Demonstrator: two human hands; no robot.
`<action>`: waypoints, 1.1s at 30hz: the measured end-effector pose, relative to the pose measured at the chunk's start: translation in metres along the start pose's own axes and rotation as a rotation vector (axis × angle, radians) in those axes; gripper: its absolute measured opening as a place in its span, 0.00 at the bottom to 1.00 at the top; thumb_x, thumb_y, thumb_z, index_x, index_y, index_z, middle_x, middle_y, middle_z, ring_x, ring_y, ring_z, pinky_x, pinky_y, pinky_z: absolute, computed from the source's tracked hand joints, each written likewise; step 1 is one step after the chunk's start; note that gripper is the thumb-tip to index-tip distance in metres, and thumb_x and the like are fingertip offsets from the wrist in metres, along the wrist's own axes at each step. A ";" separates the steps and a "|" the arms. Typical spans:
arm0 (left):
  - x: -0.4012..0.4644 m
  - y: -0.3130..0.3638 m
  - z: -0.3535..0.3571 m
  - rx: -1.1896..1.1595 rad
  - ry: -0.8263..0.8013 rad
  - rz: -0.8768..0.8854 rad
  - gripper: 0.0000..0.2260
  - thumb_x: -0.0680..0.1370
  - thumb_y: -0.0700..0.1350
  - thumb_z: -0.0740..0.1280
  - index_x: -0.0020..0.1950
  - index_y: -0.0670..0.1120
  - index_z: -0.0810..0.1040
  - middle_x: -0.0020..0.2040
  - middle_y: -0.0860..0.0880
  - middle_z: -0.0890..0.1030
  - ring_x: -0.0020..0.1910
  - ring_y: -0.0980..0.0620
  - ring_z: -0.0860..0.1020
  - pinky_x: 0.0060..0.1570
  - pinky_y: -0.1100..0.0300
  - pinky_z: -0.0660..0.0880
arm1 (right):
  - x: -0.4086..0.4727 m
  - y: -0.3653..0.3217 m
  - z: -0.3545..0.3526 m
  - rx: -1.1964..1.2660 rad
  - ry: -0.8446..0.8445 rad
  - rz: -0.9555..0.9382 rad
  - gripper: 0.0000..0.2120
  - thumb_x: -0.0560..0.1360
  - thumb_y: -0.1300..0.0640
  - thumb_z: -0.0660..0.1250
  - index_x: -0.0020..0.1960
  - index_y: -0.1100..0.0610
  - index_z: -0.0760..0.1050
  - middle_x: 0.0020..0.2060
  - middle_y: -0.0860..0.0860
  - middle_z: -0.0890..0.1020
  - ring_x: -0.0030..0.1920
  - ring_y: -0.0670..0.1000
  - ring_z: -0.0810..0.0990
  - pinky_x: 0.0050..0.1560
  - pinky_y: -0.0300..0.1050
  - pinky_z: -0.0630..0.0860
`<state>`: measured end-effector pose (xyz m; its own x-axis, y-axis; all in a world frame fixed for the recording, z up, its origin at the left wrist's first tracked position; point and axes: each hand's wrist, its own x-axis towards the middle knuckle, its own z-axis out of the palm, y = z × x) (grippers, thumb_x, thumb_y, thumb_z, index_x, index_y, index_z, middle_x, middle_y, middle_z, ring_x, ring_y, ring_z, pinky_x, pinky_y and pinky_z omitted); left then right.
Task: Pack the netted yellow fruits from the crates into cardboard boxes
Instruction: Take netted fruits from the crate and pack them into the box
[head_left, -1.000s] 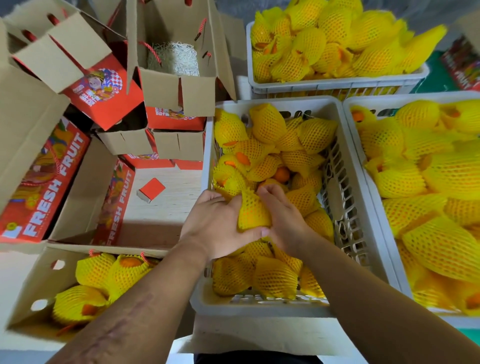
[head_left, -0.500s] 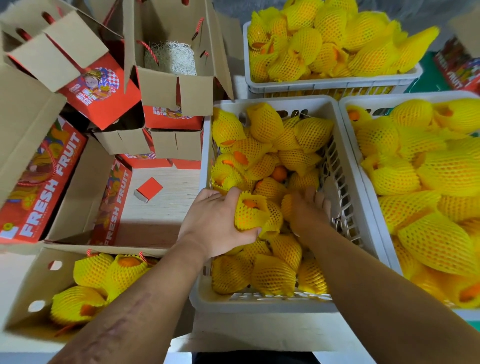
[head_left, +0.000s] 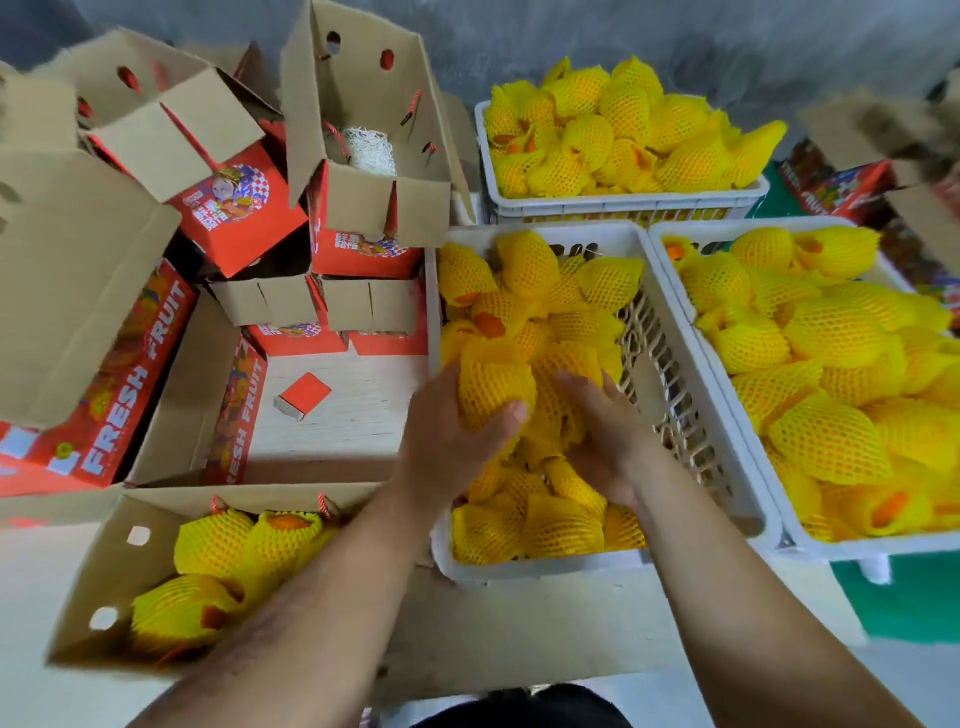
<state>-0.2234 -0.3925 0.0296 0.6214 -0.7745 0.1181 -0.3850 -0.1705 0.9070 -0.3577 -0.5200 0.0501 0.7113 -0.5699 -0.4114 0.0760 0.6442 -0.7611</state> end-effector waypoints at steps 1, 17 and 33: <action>-0.011 0.002 -0.004 -0.115 0.056 -0.038 0.20 0.70 0.66 0.70 0.61 0.68 0.74 0.55 0.62 0.82 0.55 0.63 0.80 0.55 0.59 0.79 | -0.008 0.005 0.013 0.071 0.004 0.017 0.28 0.75 0.55 0.70 0.74 0.56 0.71 0.65 0.61 0.80 0.63 0.64 0.81 0.60 0.63 0.78; -0.123 -0.088 -0.267 -0.245 -0.161 -0.635 0.21 0.70 0.59 0.73 0.63 0.65 0.77 0.63 0.52 0.82 0.62 0.48 0.81 0.65 0.42 0.77 | -0.048 0.189 0.222 -0.308 0.094 0.023 0.24 0.72 0.55 0.73 0.67 0.50 0.76 0.57 0.59 0.85 0.57 0.57 0.84 0.57 0.56 0.82; -0.126 -0.139 -0.213 0.962 -0.774 0.000 0.17 0.77 0.58 0.72 0.65 0.59 0.76 0.66 0.48 0.70 0.65 0.42 0.65 0.60 0.49 0.59 | -0.092 0.146 0.190 -1.502 -0.154 0.240 0.32 0.62 0.44 0.72 0.65 0.37 0.67 0.59 0.39 0.74 0.56 0.39 0.76 0.46 0.30 0.74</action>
<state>-0.1024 -0.1411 -0.0253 0.1795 -0.8754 -0.4488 -0.9338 -0.2952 0.2024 -0.2794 -0.2770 0.0724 0.6739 -0.4128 -0.6127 -0.7366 -0.4396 -0.5140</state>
